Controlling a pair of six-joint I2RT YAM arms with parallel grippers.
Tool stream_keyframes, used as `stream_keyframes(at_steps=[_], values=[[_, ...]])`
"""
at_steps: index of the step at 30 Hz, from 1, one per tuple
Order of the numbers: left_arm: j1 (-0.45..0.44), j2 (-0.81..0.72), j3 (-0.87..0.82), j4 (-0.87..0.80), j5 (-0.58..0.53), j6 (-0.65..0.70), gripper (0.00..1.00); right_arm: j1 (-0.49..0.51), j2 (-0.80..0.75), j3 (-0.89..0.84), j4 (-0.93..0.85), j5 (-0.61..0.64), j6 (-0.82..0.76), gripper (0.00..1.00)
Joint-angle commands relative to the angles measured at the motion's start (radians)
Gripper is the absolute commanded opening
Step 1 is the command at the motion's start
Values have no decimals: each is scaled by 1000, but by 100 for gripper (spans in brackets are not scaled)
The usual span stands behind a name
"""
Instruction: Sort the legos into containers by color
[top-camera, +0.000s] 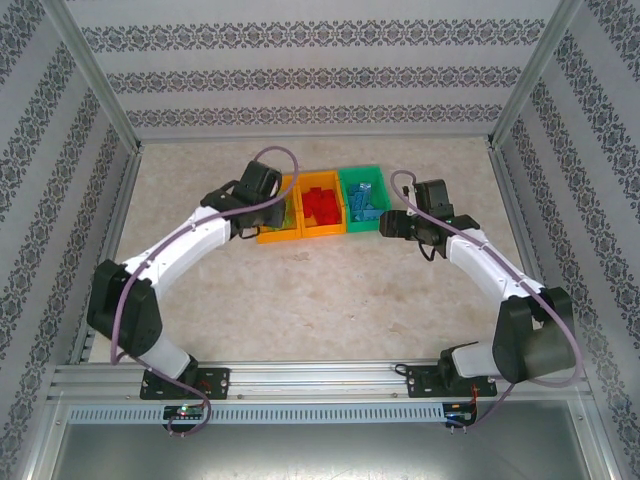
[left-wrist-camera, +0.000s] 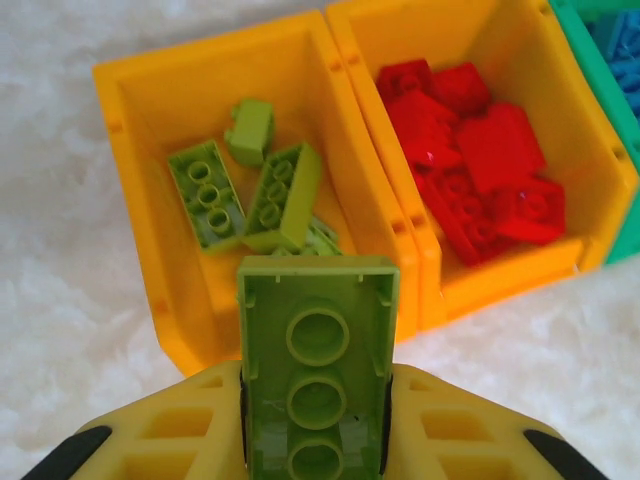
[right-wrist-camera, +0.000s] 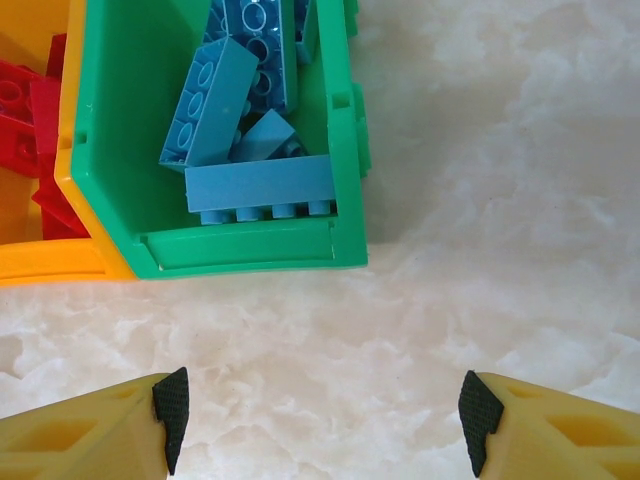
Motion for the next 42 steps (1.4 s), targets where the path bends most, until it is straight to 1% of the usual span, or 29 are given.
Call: stream_keyframes(at_steps=[1, 7, 10, 11, 14, 15, 16, 18, 22, 25, 29, 31, 33, 36, 37, 38, 41, 42], values=[[22, 91, 71, -13, 21, 10, 28, -6, -43, -18, 23, 24, 3, 75], [63, 221, 161, -14, 50, -4, 30, -6, -56, -24, 18, 26, 1, 75], [75, 261, 190, -31, 37, -42, 39, -7, -69, -39, 32, 18, -2, 76], [75, 269, 199, -37, 38, -52, 45, -7, -76, -47, 38, 17, -7, 76], [73, 265, 207, -40, 75, -68, 75, -6, -101, -73, 57, 24, -26, 82], [71, 257, 204, -39, 66, -71, 82, -7, -110, -84, 65, 35, -36, 84], [71, 247, 199, -40, 56, -73, 87, -7, -120, -92, 73, 47, -48, 86], [72, 220, 182, -39, 25, -75, 100, -7, -145, -115, 93, 79, -77, 89], [71, 152, 140, -26, -38, -75, 100, -16, -198, -166, 165, 130, -134, 93], [71, 82, 86, 11, -130, -65, 100, -39, -230, -219, 235, 197, -176, 97], [81, -49, -53, 115, -347, -53, 100, -120, -262, -340, 416, 232, -185, 98], [97, -113, -150, 194, -411, -27, 100, -144, -272, -420, 538, 243, -202, 98], [123, -184, -243, 276, -429, 10, 100, -163, -275, -505, 671, 247, -214, 98], [163, -224, -331, 345, -450, 49, 99, -172, -248, -606, 829, 243, -233, 98], [172, -223, -349, 366, -452, 71, 100, -173, -238, -614, 861, 251, -228, 98], [180, -217, -372, 394, -454, 99, 100, -173, -240, -609, 850, 241, -233, 98], [187, -174, -418, 447, -431, 166, 100, -178, -181, -639, 1032, 245, -227, 98], [187, -167, -441, 471, -417, 183, 99, -180, -154, -624, 1043, 245, -223, 98]])
